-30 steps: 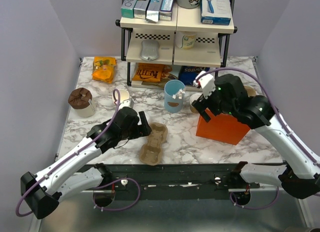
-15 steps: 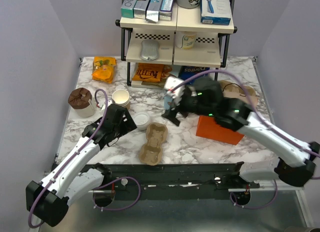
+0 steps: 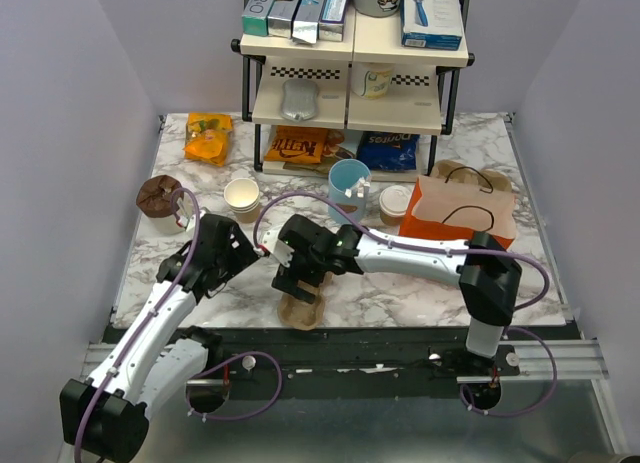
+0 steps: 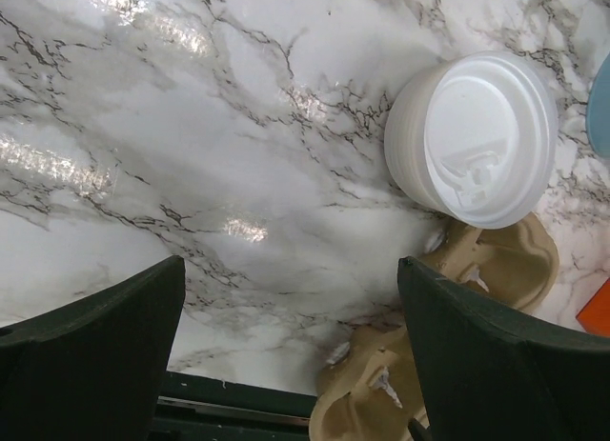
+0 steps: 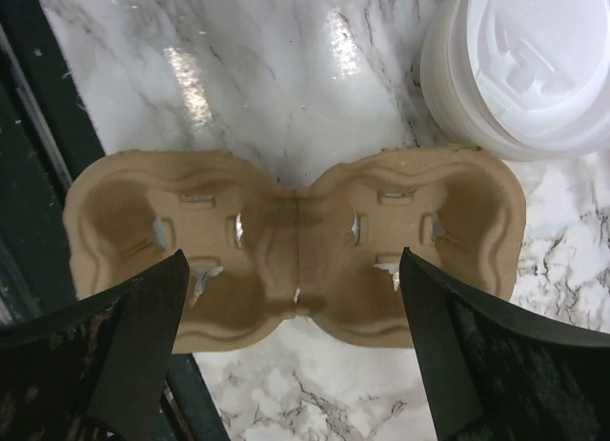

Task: Pack the takeout coffee

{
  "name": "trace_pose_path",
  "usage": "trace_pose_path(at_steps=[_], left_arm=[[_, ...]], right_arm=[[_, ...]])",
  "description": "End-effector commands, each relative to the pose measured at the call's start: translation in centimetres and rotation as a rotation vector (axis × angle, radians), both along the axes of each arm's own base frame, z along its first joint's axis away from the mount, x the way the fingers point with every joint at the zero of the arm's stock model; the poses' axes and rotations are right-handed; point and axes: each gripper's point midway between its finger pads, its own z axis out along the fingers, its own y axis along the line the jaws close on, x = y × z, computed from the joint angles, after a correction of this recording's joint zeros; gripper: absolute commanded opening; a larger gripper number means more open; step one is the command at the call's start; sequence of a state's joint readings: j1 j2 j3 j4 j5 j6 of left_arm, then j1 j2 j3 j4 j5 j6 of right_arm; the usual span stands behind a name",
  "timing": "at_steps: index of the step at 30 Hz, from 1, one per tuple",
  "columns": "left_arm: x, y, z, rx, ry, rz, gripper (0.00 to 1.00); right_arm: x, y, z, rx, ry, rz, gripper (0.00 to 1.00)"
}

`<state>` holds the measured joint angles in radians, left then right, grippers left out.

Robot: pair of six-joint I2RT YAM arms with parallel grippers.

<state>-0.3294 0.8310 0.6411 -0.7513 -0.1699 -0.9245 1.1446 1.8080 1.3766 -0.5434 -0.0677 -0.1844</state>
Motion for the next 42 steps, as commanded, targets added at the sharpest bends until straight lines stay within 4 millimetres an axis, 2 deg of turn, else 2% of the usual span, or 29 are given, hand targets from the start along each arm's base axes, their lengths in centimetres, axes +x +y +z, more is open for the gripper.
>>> trace_pose_path(at_steps=[1,4,11,14,15,24,29,33,37,39,41,42], left_arm=[[-0.7,0.1,0.1,-0.012,0.001,-0.009,0.99],[-0.8,0.2,0.2,-0.014,-0.008,-0.008,0.99],[-0.5,-0.1,0.4,-0.019,-0.014,-0.016,0.99],[-0.5,-0.2,0.5,-0.022,-0.013,-0.020,0.99],[-0.5,-0.1,0.5,-0.021,-0.011,-0.020,0.99],[-0.6,0.1,1.1,-0.017,-0.027,-0.011,0.99],[-0.6,0.2,1.4,-0.018,-0.041,-0.003,0.99],[-0.5,0.3,1.5,-0.015,-0.042,0.003,0.99],[-0.5,0.3,1.3,-0.016,-0.037,0.003,0.99],[-0.4,0.2,1.4,-0.022,-0.042,0.004,0.99],[-0.3,0.0,1.5,-0.028,-0.045,0.000,0.99],[-0.3,0.0,1.5,-0.029,-0.046,-0.002,0.99]], right_arm=[[1.1,0.4,-2.3,-0.041,-0.022,-0.044,0.99],[0.9,-0.2,-3.9,-0.091,-0.003,-0.052,0.97],[0.1,-1.0,-5.6,-0.123,0.039,-0.056,0.87],[-0.2,-1.1,-5.8,-0.135,0.064,-0.070,0.76],[-0.6,-1.1,-5.8,-0.136,0.082,-0.061,0.68],[-1.3,-1.8,-7.0,-0.160,0.115,-0.064,0.70],[-0.9,-2.2,-7.3,-0.174,0.097,-0.088,0.65],[-0.8,-2.5,-6.9,-0.170,0.082,-0.100,0.51],[-1.0,-2.7,-5.6,-0.139,0.079,-0.114,0.47],[-1.0,-2.5,-3.9,-0.092,0.073,-0.129,0.41],[-1.2,-2.8,-3.1,-0.067,0.075,-0.149,0.40],[-1.3,-2.8,-2.0,-0.039,0.072,-0.153,0.40]])
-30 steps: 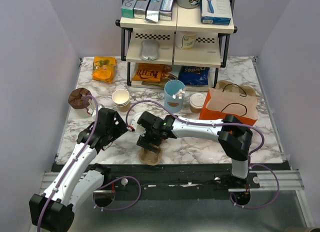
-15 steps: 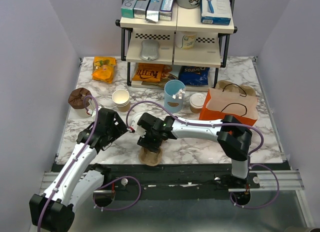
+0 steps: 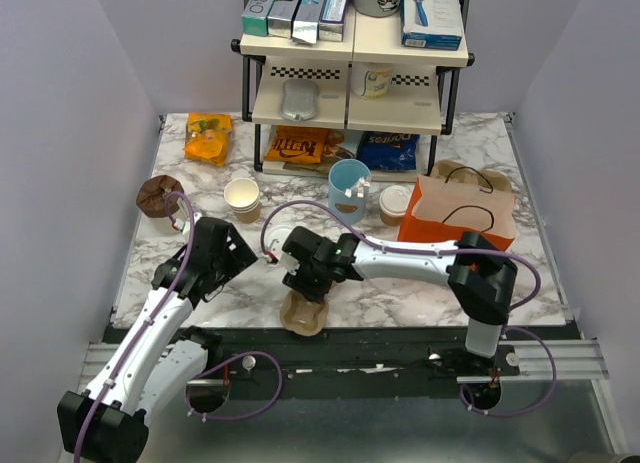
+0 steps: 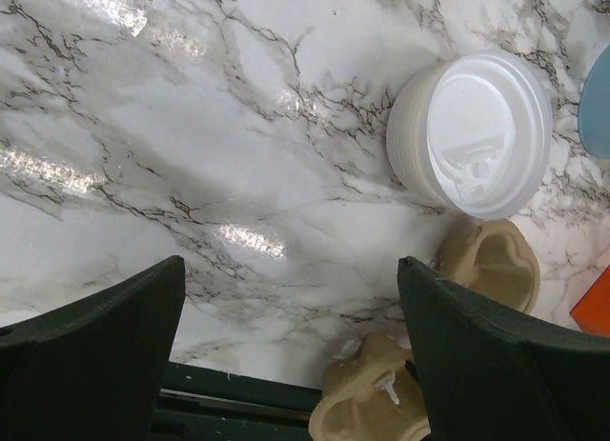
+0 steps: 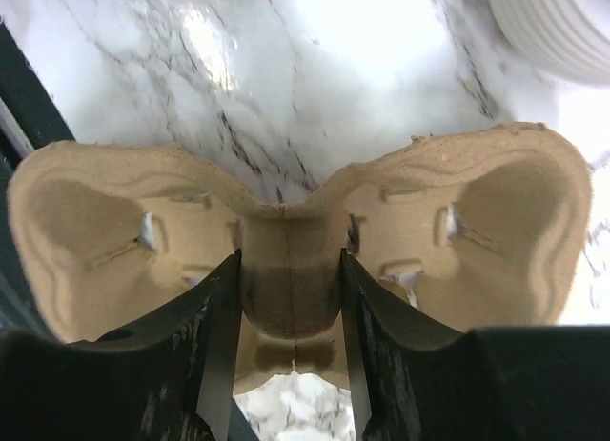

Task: Pack the takeout coffee

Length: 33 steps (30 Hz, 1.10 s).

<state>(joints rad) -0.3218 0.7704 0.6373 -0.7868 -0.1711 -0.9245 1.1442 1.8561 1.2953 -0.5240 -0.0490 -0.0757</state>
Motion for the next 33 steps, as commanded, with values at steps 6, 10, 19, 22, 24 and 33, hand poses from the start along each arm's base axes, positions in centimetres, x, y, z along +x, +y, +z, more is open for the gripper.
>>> trace_pose_path(at_steps=[6,10,19,22,24,33], left_arm=[[0.7,-1.1,1.4,-0.055,-0.051,-0.028,0.99],[1.5,-2.2,2.5,-0.099,-0.091,-0.068,0.99],[6.8,-8.8,12.2,-0.277,-0.344,-0.256,0.99],[8.1,-13.0,16.5,-0.246,-0.429,-0.400,0.99],[8.6,-17.2,20.0,-0.182,-0.515,-0.575,0.99],[7.4,-32.1,27.9,-0.184,-0.863,-1.430,0.99]], right_arm=[[-0.9,-1.8,6.9,0.157,-0.030,-0.107,0.40],[-1.2,-2.8,12.9,0.310,-0.088,-0.137,0.40],[0.6,-8.5,30.5,0.694,-0.382,-0.309,0.41],[1.3,-12.1,34.5,0.776,-0.464,-0.437,0.41],[1.1,-14.5,36.5,0.843,-0.489,-0.506,0.41],[-3.9,-19.7,43.4,1.201,-0.459,-0.418,0.41]])
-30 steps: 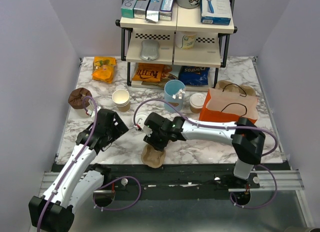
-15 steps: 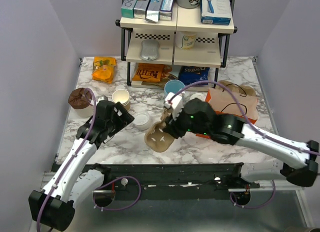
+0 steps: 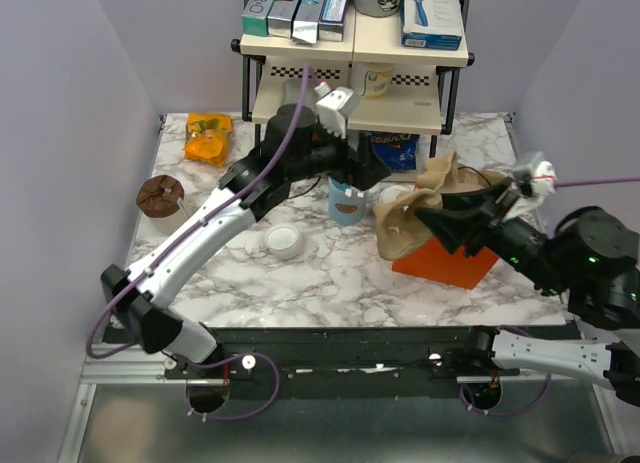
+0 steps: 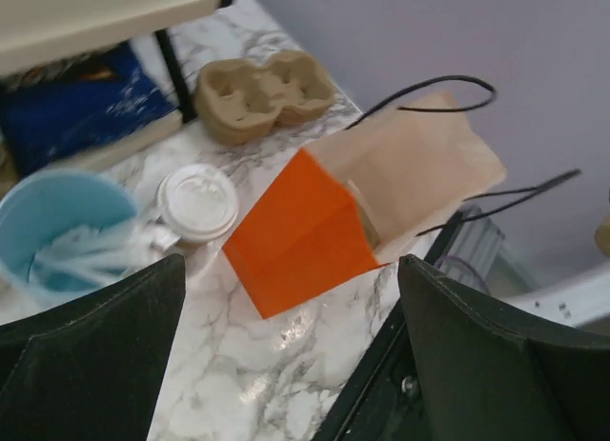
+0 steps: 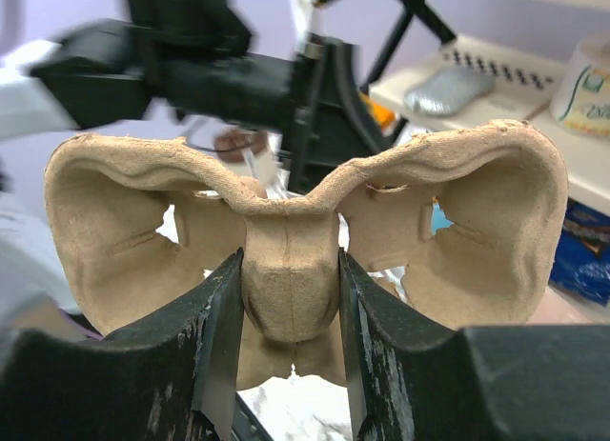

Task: Pack the takeout coffee

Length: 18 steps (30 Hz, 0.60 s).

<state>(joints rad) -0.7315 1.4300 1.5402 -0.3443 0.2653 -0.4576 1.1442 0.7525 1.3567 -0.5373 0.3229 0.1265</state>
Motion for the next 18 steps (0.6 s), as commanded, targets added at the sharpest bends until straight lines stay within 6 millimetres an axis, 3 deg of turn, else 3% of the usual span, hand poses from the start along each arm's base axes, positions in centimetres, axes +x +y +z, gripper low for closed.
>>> trace_pose_path(at_steps=[1,4,5,8,14,18], left_arm=[[-1.1,-5.7,1.5,0.063,-0.241,-0.410,0.99],[-0.7,-9.3,0.3,0.202,-0.294,-0.505,0.99],[-1.0,-11.5,0.3,0.230,-0.370,-0.563,0.99],[-1.3,-13.9,-2.2,0.273,-0.369,-0.623,0.99],[-2.5,-15.7,-4.0,0.246,-0.381,-0.717,0.99],[-1.2,-17.3,-4.3,0.260,-0.426,-0.636,0.99]], right_arm=[[-2.5,-1.8,2.8,0.151,-0.044,0.083,0.41],[-3.9,-3.1,3.9,0.209,-0.080,0.126,0.41],[-4.2,-3.7,4.3,0.230,-0.092,0.131,0.41],[-4.8,-4.0,4.5,0.245,-0.105,0.153,0.41],[-5.0,-3.9,4.3,0.239,-0.103,0.168,0.40],[-5.3,-3.6,4.4,0.244,-0.100,0.191,0.40]])
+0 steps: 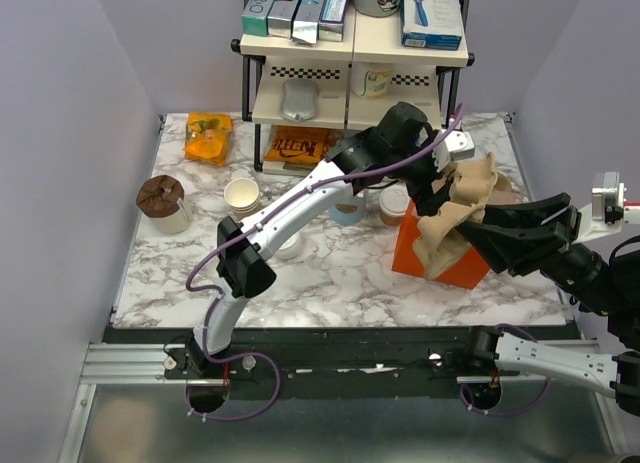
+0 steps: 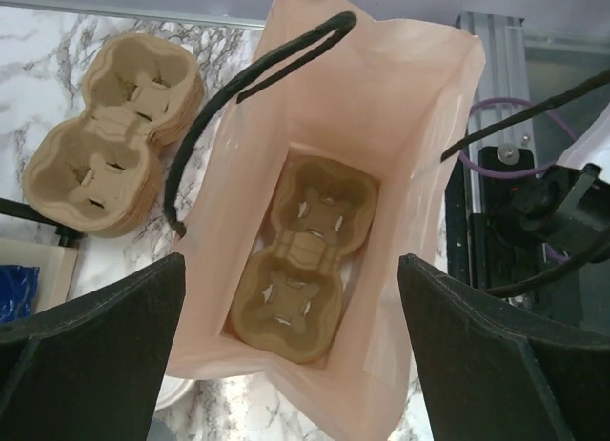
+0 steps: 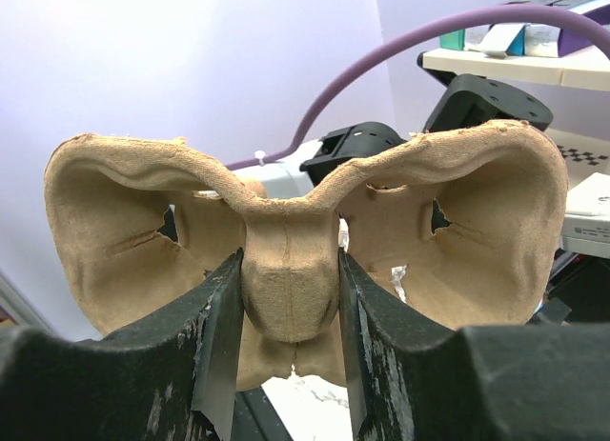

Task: Pack the takeout coffee

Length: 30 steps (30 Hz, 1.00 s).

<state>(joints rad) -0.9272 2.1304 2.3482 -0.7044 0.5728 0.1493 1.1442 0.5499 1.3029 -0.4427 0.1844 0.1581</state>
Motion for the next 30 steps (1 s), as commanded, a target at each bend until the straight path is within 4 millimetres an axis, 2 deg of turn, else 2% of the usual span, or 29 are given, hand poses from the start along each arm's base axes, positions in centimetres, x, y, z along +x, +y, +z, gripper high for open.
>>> trace_pose_path(at_steps=[1,6,13,17,19,23,24,26,27,29,30], left_arm=[[0.6,-1.2,1.8,-0.056,-0.110,0.010,0.99],[2.2,-1.7,1.2,-0.043,-0.153,0.061,0.99],[1.8,-2.6,-0.2,-0.036,-0.172,-0.023,0.99],[4.0,-3.3,-1.7,-0.010,-0.197,0.066,0.99],[4.3,-3.6,-1.5,-0.021,-0.194,0.083,0.97],[4.1,-3.9,-2.0,-0.027,-0.166,0.080,0.79],[4.0,-3.9,-2.3,-0.025,-0.161,0.073,0.68],[3.9,-4.0,-2.4,-0.026,-0.154,0.078,0.55],[4.0,-3.9,-2.5,-0.025,-0.155,0.083,0.42],[3.9,-3.8,-2.0,-0.032,-0.152,0.087,0.31],[3.9,-3.8,-2.2,-0.028,-0.145,0.089,0.22]], right_arm=[[-0.6,0.8,0.1,0.010,-0.002,0.051,0.40],[-0.5,0.8,-0.4,0.016,0.013,0.045,0.40],[-0.2,0.8,-0.8,0.023,0.021,0.031,0.40],[-0.3,1.2,-1.0,0.016,0.027,0.044,0.40],[-0.2,1.4,-1.1,0.012,0.032,0.043,0.40],[-0.1,1.4,-1.3,0.009,0.035,0.039,0.40],[0.0,1.4,-1.3,0.010,0.035,0.037,0.40],[0.0,1.2,-1.4,0.011,0.035,0.030,0.40],[0.1,1.3,-1.4,0.011,0.036,0.028,0.39],[0.1,1.2,-1.5,0.010,0.038,0.025,0.39],[0.1,1.1,-1.6,0.012,0.037,0.024,0.39]])
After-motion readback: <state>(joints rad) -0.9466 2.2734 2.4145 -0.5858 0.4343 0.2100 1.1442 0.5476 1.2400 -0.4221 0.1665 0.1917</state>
